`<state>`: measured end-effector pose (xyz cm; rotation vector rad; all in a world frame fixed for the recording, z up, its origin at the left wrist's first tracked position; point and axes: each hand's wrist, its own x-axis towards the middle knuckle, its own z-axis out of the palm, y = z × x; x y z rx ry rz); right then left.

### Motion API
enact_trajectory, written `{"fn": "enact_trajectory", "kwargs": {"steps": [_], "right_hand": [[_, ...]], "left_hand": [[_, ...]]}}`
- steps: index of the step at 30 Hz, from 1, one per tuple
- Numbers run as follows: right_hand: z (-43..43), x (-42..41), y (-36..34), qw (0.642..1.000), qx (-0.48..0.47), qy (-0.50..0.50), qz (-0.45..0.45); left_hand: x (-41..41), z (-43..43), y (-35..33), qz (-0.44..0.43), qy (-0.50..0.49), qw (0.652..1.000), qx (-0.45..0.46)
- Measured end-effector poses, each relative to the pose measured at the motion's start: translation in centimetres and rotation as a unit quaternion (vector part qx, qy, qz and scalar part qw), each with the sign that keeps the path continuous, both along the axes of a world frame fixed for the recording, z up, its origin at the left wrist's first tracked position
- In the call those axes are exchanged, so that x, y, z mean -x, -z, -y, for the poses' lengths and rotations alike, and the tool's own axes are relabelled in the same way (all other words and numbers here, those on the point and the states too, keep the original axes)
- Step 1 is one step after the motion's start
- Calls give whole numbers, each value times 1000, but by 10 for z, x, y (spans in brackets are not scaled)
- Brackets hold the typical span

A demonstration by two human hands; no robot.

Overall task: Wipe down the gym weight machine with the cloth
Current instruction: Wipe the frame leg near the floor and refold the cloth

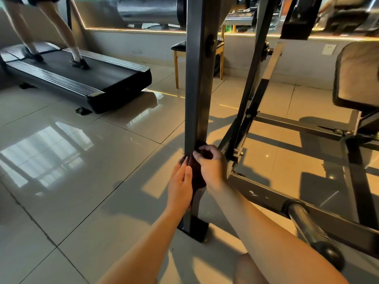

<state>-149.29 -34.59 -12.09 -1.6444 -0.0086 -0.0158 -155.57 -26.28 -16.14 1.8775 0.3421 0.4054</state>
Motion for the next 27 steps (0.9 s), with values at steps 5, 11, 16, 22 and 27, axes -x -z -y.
{"fn": "enact_trajectory", "kwargs": {"steps": [5,11,16,22,27], "right_hand": [[-10,16,24,1000,6,17,-20],[5,32,65,989,64,-43,-123],[-1,11,44,1000,1,13,25],[1,21,89,998,30,-12,-52],[27,32,104,987,-85,-3,-139]], "left_hand": [[2,0,12,3,-1,1000,31],[17,-7,42,-82,41,996,-1],[21,0,57,-78,42,996,20],[17,16,68,-72,4,997,40],[23,23,72,-56,64,996,30]]}}
